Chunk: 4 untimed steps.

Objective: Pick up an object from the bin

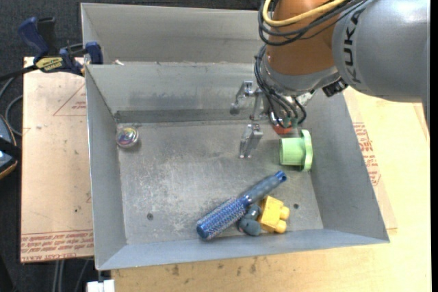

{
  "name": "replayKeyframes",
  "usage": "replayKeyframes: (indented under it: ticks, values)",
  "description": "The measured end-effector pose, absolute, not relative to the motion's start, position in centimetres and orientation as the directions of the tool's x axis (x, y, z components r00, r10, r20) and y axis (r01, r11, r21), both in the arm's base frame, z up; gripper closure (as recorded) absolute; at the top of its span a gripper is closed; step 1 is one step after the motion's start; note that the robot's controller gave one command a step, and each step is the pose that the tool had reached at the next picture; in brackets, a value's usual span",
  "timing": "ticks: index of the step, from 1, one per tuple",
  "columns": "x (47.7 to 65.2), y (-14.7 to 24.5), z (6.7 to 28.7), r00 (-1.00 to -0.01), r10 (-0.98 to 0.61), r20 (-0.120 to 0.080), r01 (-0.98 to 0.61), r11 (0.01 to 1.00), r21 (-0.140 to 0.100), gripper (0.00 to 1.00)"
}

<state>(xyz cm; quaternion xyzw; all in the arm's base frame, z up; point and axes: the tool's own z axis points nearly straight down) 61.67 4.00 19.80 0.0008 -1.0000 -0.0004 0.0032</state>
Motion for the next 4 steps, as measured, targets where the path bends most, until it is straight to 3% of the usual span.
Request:
replayKeyframes:
  ticks: [1,2,3,4]
  values:
    - [53.6,4.6,11.2,-0.975,-0.221,0.004,-0.221,0.975,0.000,0.00]
    - [51.0,-1.6,7.6,-0.990,0.137,-0.012,0.137,0.990,0.009,0.00]
    - [51.0,-1.8,7.6,-0.991,0.137,-0.011,0.137,0.991,0.005,1.00]
    - [53.0,-4.0,20.7,-0.989,0.146,-0.009,0.146,0.989,0.001,1.00]
